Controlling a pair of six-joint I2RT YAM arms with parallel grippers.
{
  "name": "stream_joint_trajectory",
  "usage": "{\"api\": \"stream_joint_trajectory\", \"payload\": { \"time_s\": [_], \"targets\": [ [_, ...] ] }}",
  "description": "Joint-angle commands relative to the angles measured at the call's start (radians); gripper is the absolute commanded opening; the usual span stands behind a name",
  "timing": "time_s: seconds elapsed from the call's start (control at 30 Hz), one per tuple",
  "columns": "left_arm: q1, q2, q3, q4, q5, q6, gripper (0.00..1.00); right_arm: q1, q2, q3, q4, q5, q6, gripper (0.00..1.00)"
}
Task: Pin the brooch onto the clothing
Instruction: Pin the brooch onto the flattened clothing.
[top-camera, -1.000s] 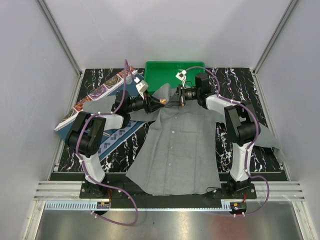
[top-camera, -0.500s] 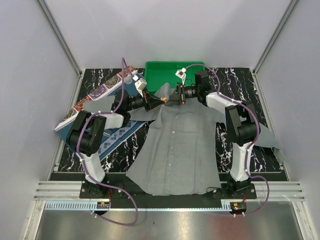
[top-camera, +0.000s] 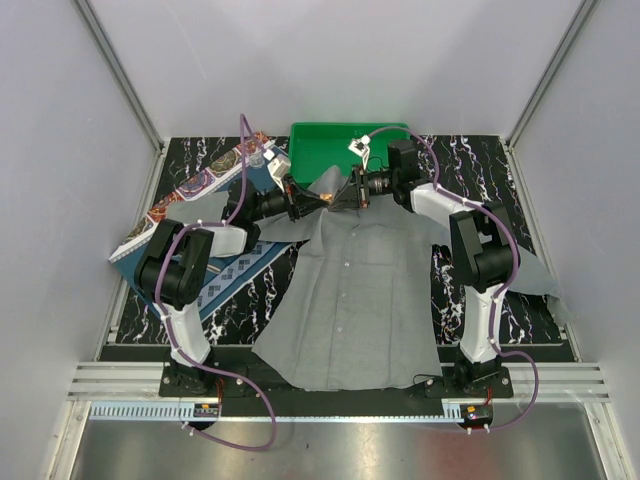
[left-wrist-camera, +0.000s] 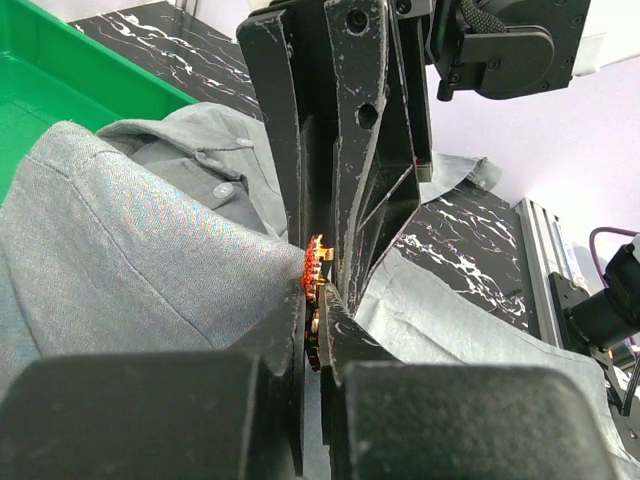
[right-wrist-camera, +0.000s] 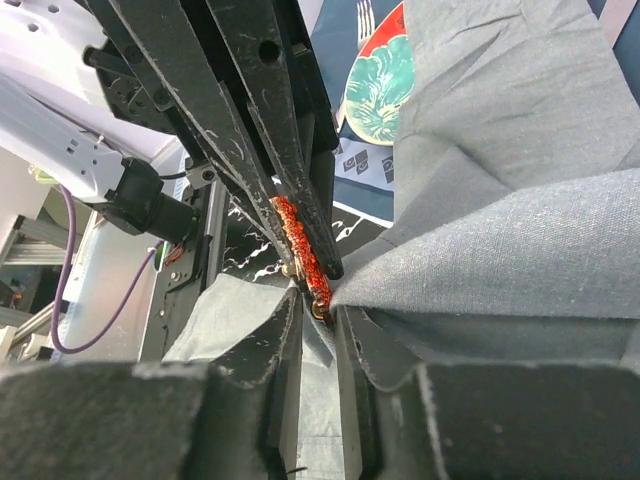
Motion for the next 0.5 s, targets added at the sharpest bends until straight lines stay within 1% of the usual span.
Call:
{"api": "stream_joint_trajectory", "payload": {
  "time_s": [0.0, 0.03, 0.07, 0.1, 0.17, 0.3, 0.33, 0.4, 0.47],
  "targets": [
    [-0.004, -0.008, 0.021, 0.111, 0.085, -0.039, 0.00, 0.005, -0.002, 0.079, 0.014, 0.022, -0.076, 0.21],
    [-0.001, -0.010, 0.019, 0.111, 0.087, -0.048, 0.00, 0.005, 0.003, 0.088, -0.007, 0.022, -0.096, 0.30],
    [0.000, -0.010, 0.018, 0.112, 0.088, -0.051, 0.00, 0.002, 0.006, 0.099, -0.030, 0.029, -0.125, 0.42],
    [0.002, -0.013, 0.019, 0.111, 0.088, -0.052, 0.00, -0.001, 0.008, 0.107, -0.043, 0.032, -0.133, 0.49],
    [0.008, -0.014, 0.015, 0.106, 0.090, -0.057, 0.00, -0.009, -0.002, 0.104, -0.037, 0.035, -0.155, 0.60],
    [0.013, -0.018, 0.004, 0.103, 0.091, -0.051, 0.00, -0.018, -0.002, 0.134, -0.067, 0.022, -0.156, 0.61],
    [0.013, -0.018, 0.002, 0.103, 0.088, -0.054, 0.00, -0.018, -0.002, 0.136, -0.070, 0.022, -0.140, 0.61],
    [0.014, -0.018, 0.001, 0.101, 0.062, -0.058, 0.00, -0.015, -0.002, 0.133, -0.069, 0.015, -0.120, 0.57],
    [0.017, -0.025, -0.002, 0.080, 0.033, -0.055, 0.00, -0.012, -0.008, 0.122, -0.066, 0.046, -0.072, 0.57]
  ]
}}
